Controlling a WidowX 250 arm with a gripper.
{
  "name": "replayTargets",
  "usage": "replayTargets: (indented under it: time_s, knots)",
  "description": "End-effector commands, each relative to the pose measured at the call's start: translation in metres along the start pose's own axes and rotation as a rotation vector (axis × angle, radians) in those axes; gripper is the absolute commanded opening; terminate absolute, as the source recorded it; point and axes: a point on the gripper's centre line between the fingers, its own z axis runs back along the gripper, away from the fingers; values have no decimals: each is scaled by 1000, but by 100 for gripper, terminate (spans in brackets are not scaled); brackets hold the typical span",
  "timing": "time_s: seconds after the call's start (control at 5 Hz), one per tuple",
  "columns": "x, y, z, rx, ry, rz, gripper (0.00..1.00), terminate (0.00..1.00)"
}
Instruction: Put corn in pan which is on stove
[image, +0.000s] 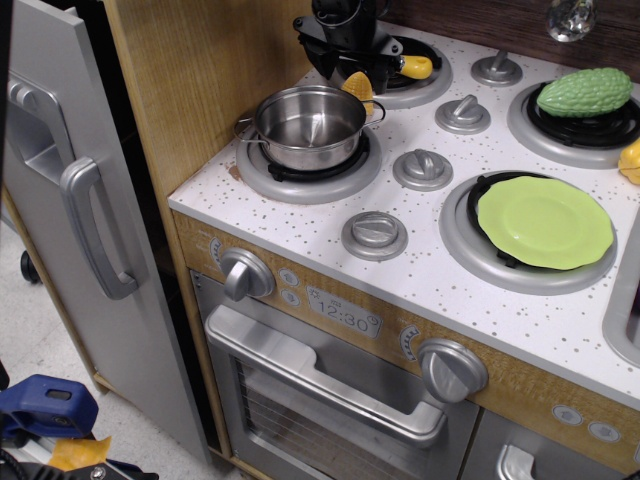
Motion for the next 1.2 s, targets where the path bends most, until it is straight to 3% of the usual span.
replayTargets:
  time_s: [0.0, 0.6, 0.8, 1.0]
  knots:
    - [0, 0, 0, 0, 0, 0, 100, 0]
    - [12, -4, -14, -22, -25, -19, 100, 0]
    - [15, -4, -15, -23, -24, -17, 0, 0]
    - [24, 1, -3, 4, -26, -43, 0, 0]
